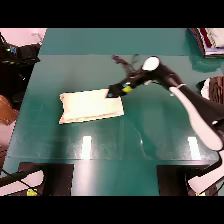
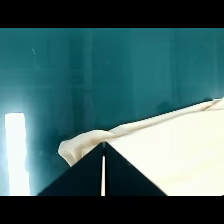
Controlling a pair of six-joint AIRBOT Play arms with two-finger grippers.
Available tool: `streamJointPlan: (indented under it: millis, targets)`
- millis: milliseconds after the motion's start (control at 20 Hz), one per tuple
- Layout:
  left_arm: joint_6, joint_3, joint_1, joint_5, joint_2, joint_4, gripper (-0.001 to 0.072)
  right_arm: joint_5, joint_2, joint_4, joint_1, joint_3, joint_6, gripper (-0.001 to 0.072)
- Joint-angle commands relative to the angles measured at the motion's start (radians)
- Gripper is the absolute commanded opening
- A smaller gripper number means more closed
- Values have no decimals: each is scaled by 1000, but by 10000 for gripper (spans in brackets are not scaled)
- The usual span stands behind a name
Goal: Fold the shirts.
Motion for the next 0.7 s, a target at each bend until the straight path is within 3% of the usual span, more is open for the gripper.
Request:
streamJointPlan:
  millis: [0,50,250,550,650]
  targets:
    - [6,0,-2,-12,1,-15,25,-43,88,-21,-167,-220,39,560]
    - [6,0,-2,-8,1,-16,25,-63,89,5,-195,-255,39,635]
    - [6,0,-26,16,0,-18,26,-107,15,127,-196,-291,35,632]
    - [6,0,-45,26,0,-32,26,-67,-191,163,-41,-76,37,623]
    - [6,0,-45,22,0,-36,26,-26,-250,220,1,0,37,502]
